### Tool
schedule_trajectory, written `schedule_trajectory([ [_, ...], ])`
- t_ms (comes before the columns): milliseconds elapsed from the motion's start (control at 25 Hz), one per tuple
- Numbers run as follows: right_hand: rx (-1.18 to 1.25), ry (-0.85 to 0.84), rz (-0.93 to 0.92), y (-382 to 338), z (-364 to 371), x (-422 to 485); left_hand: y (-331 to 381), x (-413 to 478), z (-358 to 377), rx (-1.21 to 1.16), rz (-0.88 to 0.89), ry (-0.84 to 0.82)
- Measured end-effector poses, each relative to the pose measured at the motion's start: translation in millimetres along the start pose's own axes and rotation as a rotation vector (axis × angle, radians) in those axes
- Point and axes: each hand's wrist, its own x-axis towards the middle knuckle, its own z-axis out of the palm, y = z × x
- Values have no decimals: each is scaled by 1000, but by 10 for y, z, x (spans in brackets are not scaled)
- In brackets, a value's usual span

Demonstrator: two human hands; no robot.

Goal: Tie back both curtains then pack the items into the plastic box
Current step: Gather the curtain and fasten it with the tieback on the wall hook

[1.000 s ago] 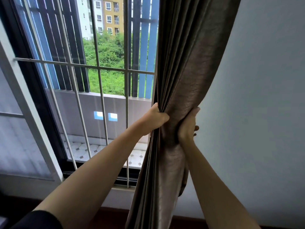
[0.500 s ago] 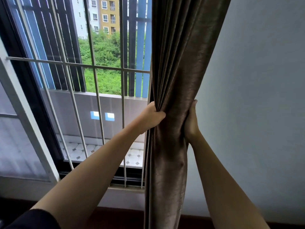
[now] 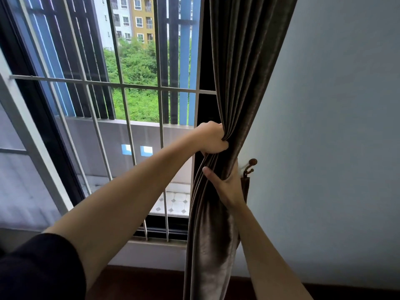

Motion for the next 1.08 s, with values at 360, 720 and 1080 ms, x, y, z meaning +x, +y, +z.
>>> schedule_trajectory([
  [360, -52, 319, 77, 5, 277, -90, 145, 4, -93, -201, 118, -113],
  [720, -122, 447, 181, 62, 304, -41, 26, 10, 58, -217, 221, 38],
  [1080, -186, 445, 100, 76, -390, -242, -298, 96, 586, -1304, 65, -32],
])
